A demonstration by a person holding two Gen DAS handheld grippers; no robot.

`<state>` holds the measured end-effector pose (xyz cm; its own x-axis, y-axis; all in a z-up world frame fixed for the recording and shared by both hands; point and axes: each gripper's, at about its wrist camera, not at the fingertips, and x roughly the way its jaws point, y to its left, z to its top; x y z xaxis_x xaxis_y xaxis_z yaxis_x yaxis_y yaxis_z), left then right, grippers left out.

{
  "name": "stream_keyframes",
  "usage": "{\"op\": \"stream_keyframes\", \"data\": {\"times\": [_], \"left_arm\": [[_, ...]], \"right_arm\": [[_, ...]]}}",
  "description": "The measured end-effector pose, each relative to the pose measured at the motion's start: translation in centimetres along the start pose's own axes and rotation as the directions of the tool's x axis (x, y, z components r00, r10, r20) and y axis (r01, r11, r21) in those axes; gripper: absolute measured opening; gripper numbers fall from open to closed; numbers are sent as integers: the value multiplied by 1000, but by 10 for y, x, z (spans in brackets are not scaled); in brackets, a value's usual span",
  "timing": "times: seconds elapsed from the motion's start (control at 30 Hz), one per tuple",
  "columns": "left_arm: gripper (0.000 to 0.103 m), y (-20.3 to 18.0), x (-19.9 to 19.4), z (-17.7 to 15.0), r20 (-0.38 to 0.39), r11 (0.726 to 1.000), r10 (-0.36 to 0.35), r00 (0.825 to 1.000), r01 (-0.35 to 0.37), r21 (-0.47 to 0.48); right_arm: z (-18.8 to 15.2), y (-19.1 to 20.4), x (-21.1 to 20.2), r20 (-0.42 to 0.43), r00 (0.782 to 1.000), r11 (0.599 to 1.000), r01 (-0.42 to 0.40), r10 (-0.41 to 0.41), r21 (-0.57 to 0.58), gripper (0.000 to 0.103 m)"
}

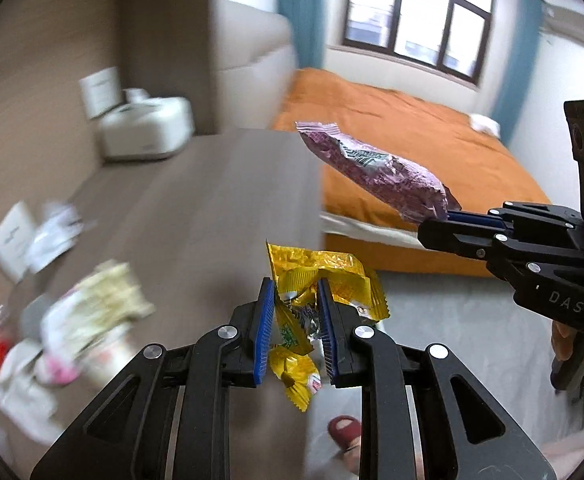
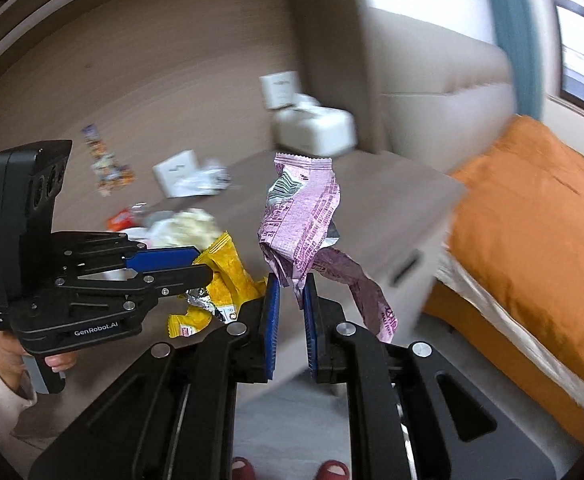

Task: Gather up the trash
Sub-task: 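Carry both wrappers to the white bin and open both tools over it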

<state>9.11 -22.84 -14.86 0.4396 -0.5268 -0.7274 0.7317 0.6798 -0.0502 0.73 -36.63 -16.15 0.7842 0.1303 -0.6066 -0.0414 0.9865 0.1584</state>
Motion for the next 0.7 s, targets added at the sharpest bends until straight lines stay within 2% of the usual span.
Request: {"op": "stream_keyframes", "data": {"times": [0.2,0.33,0.57,0.7], "left_arm": [[21,-51,65,27,-47,993,-83,995,87,80],[21,-76,108,36,-81,982,-147,986,156,108],[21,-109,194,33,-173,967,-198,965,222,129],[21,-121,241,18,-226,967,-182,957,216,136]], "right_arm": [[-23,-70,-5,-41,994,990,105,-102,89,13],[-39,-106,5,-86,987,982,148,-138,122,13],[-76,-164,41,-161,977,964,173,-141,204,13],[-98,-194,73,-198,970,953,185,-139,240,13]]}}
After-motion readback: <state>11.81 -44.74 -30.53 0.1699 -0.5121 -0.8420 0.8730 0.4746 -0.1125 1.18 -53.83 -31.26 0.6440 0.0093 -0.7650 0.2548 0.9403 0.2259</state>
